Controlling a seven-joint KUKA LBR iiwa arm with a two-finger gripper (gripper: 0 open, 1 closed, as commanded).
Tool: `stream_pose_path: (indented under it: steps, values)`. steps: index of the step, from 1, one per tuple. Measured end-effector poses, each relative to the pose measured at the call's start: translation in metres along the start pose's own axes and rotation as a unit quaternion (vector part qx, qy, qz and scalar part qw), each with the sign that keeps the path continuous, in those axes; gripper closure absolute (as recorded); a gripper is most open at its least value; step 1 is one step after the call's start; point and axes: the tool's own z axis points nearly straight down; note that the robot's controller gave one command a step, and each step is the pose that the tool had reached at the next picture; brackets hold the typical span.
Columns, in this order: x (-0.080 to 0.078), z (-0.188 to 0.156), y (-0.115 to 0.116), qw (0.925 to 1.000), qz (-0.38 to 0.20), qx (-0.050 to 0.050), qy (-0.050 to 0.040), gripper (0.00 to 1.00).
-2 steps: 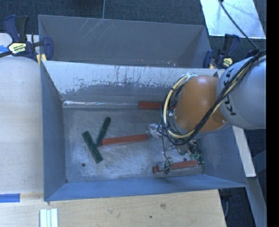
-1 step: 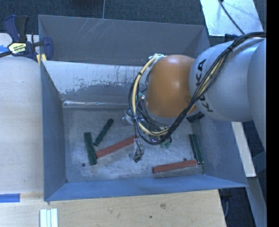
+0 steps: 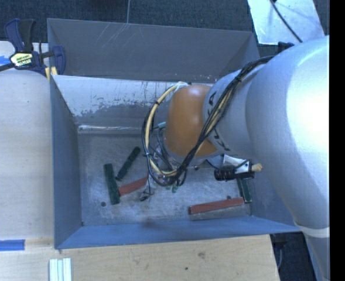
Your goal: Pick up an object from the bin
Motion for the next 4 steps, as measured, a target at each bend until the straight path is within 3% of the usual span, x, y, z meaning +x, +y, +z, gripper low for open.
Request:
stream_pose_path:
  steps: [1,2,3,4]
  values:
    - [-0.002,-0.003,0.0,1.0,-0.001,-0.001,-0.0023,1.0]
    - [-0.017,-0.125,-0.022,0.9998,0.018,-0.002,-0.0055,1.0]
    - [-0.01,-0.159,-0.022,0.9996,0.029,-0.002,-0.0036,1.0]
    - [0.026,-0.097,-0.036,0.9917,-0.129,0.001,0.0014,1.0]
